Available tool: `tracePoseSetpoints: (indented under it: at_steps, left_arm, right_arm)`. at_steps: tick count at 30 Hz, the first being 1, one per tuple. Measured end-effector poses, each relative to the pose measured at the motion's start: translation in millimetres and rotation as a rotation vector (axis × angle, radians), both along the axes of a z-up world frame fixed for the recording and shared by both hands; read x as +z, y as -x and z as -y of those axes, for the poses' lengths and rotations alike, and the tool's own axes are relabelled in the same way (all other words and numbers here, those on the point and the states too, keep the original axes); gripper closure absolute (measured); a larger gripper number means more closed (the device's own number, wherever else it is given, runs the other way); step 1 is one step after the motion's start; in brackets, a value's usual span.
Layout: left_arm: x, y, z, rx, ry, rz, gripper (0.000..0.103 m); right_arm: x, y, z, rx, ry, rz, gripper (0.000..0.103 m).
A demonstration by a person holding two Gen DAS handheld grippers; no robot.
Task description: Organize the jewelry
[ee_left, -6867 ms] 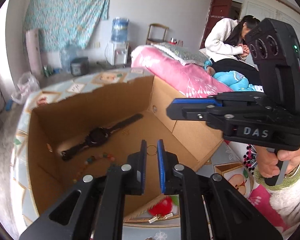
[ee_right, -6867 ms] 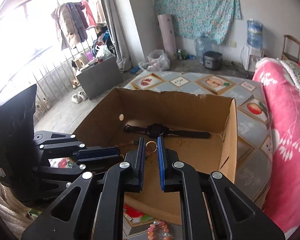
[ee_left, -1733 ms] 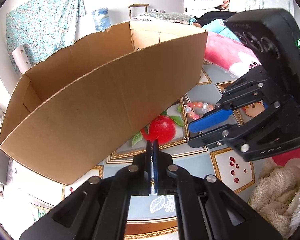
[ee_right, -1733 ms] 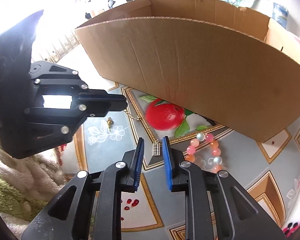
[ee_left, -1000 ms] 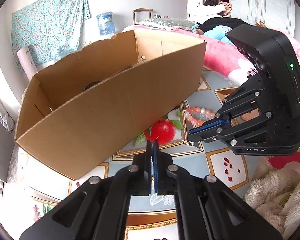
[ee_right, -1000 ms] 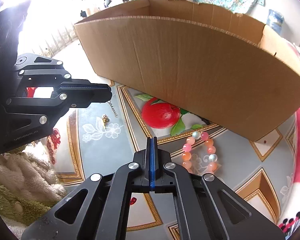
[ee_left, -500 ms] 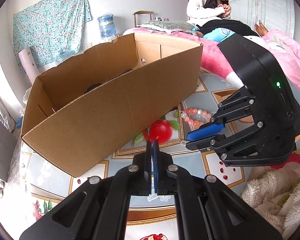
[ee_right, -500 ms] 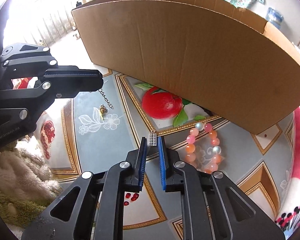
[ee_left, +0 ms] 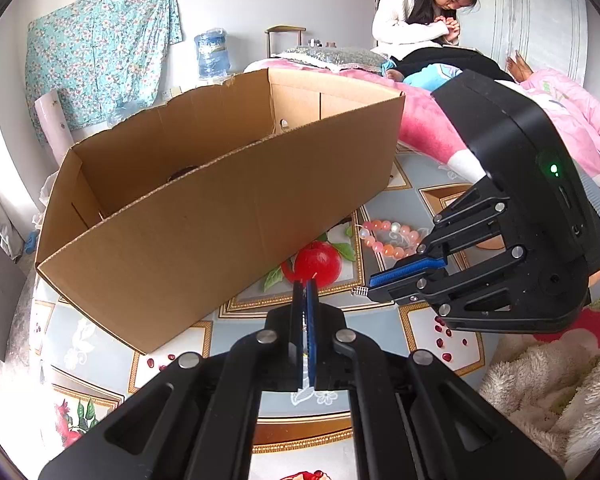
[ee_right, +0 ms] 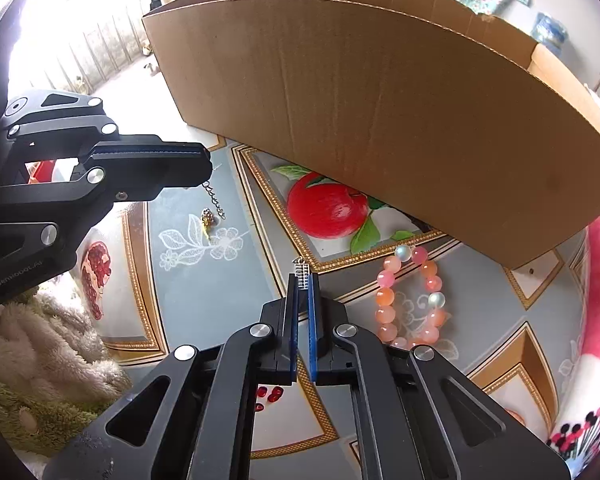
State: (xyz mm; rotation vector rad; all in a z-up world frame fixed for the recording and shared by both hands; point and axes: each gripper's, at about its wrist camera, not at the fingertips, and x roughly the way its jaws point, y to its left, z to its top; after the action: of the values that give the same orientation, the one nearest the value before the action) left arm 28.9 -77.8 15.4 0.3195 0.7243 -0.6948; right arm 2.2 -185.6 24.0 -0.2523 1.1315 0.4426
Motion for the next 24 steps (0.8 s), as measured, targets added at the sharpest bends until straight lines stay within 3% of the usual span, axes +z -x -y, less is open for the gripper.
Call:
tracePoseSetpoints:
  at_steps: [7, 11, 15, 20, 23, 24]
  left_arm:
    - [9.7, 2.0, -5.7, 0.002, 0.016, 0.011, 0.102]
    - [25.0, 6.7, -11.9, 0.004, 0.044, 0.023, 0.102]
    - [48.2, 8.8, -23.7, 0.005, 0.126, 0.015, 0.102]
    - [74.5, 12.2, -33.9, 0.015, 0.172, 0.061, 0.102]
    - [81.6, 15.9, -33.3, 0.019, 0.162, 0.096, 0.102]
    - [81.9, 16.2, -32.7, 0.020, 0.158, 0.098, 0.102]
  right_arm:
    - [4.0, -1.9, 10.9, -0.015, -0.020, 0.011, 0.101]
    - [26.0, 1.1, 16.9, -0.022, -0.050, 0.043, 0.103]
    - [54.1, 7.0, 22.1, -0.022, -0.083, 0.109, 0.103]
    - [76.1, 8.4, 33.4, -0.032, -0.117, 0.171, 0.103]
    - [68.4, 6.4, 40.0, -0.035, -0.160, 0.120, 0.096]
    - [65.0, 5.9, 40.4, -0.035, -0.169, 0.103, 0.084]
